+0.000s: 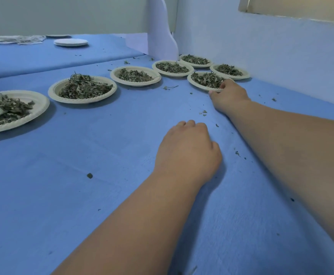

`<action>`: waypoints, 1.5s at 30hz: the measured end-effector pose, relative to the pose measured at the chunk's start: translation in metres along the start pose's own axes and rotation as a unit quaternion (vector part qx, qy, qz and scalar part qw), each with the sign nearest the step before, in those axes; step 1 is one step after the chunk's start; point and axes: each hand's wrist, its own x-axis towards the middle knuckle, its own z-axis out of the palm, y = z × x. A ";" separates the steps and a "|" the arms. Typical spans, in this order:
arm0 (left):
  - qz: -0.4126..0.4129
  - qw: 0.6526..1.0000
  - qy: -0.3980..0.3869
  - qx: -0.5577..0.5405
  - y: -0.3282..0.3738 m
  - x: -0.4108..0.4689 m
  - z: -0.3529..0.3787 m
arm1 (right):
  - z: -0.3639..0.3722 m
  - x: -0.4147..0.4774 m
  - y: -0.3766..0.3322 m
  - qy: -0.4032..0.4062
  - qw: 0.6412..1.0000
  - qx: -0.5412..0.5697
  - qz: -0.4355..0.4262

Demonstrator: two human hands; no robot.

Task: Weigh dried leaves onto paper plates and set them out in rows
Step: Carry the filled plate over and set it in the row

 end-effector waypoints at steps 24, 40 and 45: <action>-0.005 0.990 -0.078 0.118 0.004 0.006 0.001 | -0.057 -0.141 0.092 -0.112 0.974 -0.177 -0.089; -0.019 0.994 -0.097 0.040 0.187 -0.166 -0.014 | -0.207 -0.366 0.181 -0.095 0.984 -0.027 -0.149; 0.055 0.993 -0.089 -0.053 0.284 -0.233 -0.015 | -0.292 -0.464 0.244 0.005 0.989 0.090 -0.120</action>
